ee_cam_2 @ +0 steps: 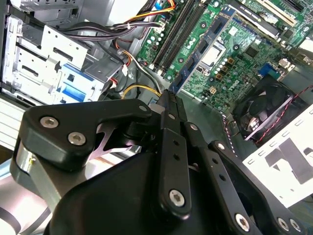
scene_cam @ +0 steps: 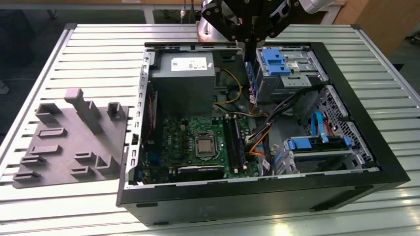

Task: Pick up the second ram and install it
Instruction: 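Insert the second ram into the second slot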

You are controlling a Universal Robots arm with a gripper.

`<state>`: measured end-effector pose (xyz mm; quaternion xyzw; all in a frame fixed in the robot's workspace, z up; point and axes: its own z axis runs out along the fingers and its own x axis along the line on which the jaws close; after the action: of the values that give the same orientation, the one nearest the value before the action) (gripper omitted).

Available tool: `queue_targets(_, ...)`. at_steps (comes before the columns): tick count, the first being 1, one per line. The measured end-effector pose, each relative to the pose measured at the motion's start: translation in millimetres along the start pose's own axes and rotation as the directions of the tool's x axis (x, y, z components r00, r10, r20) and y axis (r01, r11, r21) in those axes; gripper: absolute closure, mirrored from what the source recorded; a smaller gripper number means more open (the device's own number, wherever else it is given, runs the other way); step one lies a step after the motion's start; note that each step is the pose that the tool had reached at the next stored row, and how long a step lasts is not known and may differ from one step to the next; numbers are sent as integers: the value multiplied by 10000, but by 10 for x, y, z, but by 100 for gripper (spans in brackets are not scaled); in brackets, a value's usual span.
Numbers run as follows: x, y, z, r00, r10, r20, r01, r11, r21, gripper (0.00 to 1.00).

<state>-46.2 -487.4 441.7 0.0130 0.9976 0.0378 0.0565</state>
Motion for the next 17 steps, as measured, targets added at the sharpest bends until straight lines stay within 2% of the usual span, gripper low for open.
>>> queue_targets(17, 4, -3, 40, 10000, 0, 0, 0, 10000, 0, 88)
